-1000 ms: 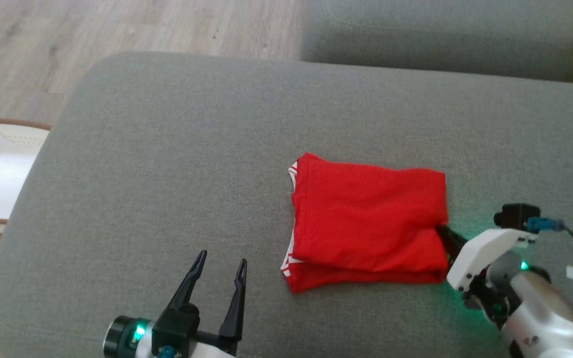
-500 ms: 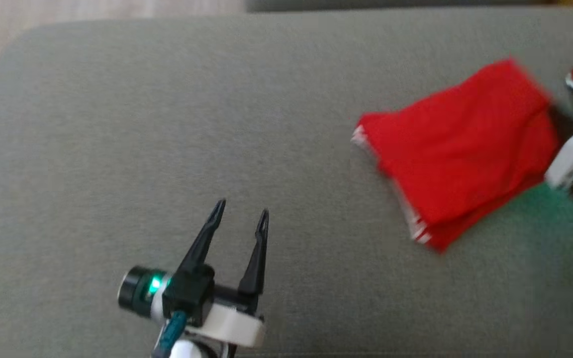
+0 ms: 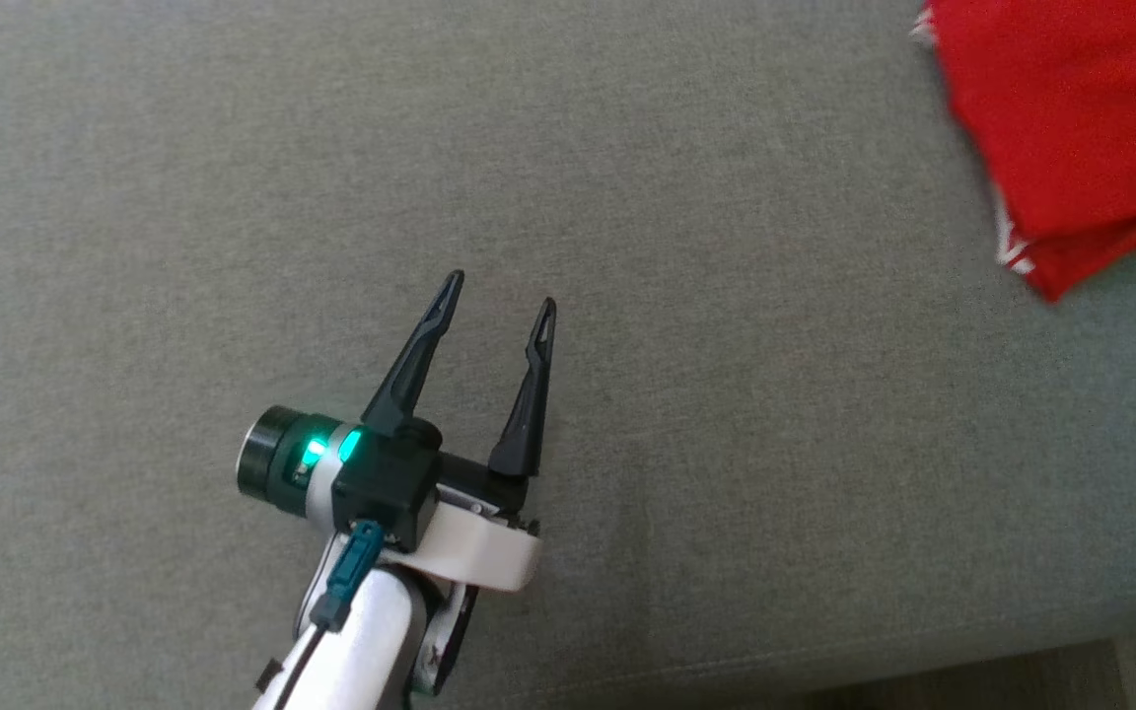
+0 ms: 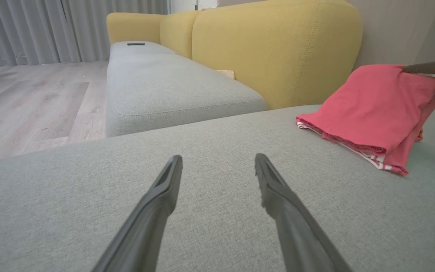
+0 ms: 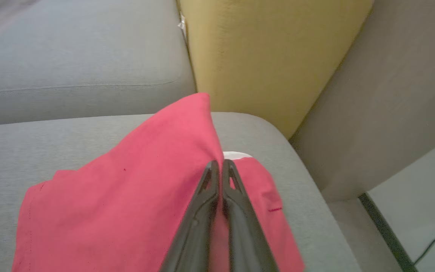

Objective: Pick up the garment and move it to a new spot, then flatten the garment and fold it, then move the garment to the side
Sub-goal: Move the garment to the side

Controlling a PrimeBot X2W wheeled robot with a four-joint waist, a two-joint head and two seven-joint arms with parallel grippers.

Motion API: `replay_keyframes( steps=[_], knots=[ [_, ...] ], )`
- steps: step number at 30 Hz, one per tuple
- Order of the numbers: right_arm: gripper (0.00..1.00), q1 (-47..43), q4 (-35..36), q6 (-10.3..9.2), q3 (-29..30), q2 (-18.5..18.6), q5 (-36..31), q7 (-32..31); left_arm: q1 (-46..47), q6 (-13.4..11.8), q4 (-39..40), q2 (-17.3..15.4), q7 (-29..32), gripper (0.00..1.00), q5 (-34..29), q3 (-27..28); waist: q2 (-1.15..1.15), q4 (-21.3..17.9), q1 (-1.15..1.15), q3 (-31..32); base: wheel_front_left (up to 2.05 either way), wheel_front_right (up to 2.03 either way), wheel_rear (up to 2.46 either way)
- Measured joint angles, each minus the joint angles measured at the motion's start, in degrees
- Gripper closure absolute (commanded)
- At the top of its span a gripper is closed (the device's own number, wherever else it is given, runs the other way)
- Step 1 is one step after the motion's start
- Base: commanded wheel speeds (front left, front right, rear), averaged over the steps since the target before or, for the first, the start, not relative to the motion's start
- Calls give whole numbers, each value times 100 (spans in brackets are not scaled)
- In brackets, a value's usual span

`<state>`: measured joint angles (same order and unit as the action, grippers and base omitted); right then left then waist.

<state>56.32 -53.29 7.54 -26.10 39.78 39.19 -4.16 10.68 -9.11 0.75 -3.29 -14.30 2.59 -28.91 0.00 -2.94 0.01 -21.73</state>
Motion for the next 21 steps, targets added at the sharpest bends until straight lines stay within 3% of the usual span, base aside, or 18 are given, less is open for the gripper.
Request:
replay_keyframes(
  steps=[5, 6, 7, 14, 21],
  knots=[
    [100, 130, -141, 0, 152, 286, -140, -13, 52, -4, -27, 0, 0, 0, 1, -9, 0, -77, 0, -127, 0, 0, 0],
    [86, 145, -160, 0, 162, 310, -225, 62, 52, -3, -37, 0, 0, 0, 1, -8, 0, -75, 0, -131, 0, 0, 0],
    [0, 168, -205, 0, 172, 311, -309, 127, 52, 3, -60, 0, 0, 0, 1, -8, 0, -70, 0, -126, 0, 0, 0],
    [0, 151, -753, 0, 261, 94, -1137, 743, -14, -5, -229, 5, 0, 0, 126, 42, 0, 74, 0, 162, 0, 0, 0],
    [0, -698, -824, 0, 279, -1126, -1508, 1443, -670, -192, -487, 11, 0, 0, 252, 487, 0, 244, -1, 844, 0, 0, 0]
  ],
)
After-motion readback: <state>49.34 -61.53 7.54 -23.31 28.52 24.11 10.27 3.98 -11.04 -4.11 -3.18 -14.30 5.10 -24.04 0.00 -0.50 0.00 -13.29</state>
